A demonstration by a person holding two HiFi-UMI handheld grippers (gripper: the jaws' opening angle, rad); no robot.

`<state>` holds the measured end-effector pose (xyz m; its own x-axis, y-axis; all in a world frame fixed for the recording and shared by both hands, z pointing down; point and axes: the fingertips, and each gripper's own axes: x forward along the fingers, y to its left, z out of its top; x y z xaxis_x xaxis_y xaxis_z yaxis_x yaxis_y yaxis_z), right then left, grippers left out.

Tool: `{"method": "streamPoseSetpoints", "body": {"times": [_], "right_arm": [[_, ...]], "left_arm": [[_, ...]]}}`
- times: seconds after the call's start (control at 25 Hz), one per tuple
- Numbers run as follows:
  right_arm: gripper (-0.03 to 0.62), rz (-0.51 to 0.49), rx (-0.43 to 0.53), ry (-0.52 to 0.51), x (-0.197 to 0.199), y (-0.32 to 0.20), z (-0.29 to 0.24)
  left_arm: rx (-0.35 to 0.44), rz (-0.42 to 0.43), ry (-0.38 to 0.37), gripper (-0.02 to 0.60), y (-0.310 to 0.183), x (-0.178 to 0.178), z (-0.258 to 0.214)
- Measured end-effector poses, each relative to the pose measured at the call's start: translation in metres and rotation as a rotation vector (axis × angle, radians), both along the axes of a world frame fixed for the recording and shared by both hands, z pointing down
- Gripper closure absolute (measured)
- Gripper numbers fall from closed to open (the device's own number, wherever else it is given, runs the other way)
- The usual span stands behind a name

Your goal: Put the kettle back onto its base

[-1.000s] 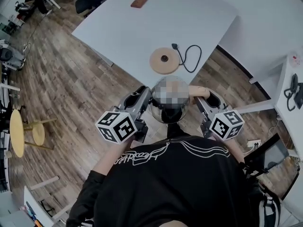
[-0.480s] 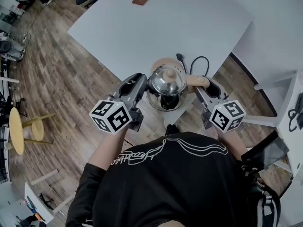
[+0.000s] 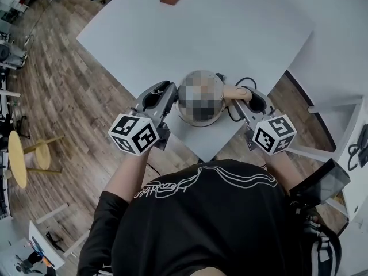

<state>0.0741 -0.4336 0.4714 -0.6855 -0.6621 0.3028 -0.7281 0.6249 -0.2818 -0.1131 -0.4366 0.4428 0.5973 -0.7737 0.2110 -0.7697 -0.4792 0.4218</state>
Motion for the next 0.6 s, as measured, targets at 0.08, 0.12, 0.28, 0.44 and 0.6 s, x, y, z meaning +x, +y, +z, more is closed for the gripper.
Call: {"method": "streamPoseSetpoints", "body": {"times": [0.08, 0.12, 0.28, 0.44, 0.6], "right_arm": [[0.427, -0.005, 0.005, 0.020, 0.001, -0.005, 0.005], [0.427, -0.007, 0.008, 0.028, 0.001, -0.007, 0.006], [0.431, -0.008, 0.016, 0.054, 0.000, -0.014, 0.013], [0.436, -0.006, 0.047, 0.077, 0.000, -0.016, 0.018], [0.436, 0.015, 0.062, 0.080, 0.003, -0.017, 0.023]], "left_arm": [[0.011, 0.002, -0.014, 0.515, -0.005, 0.001, 0.006], [0.012, 0.004, -0.014, 0.515, -0.008, 0.001, 0.008], [0.023, 0.008, -0.016, 0.515, -0.015, 0.001, 0.015], [0.058, 0.015, -0.023, 0.515, -0.016, 0.002, 0.019], [0.076, 0.016, -0.026, 0.517, -0.016, 0.004, 0.024]]}}
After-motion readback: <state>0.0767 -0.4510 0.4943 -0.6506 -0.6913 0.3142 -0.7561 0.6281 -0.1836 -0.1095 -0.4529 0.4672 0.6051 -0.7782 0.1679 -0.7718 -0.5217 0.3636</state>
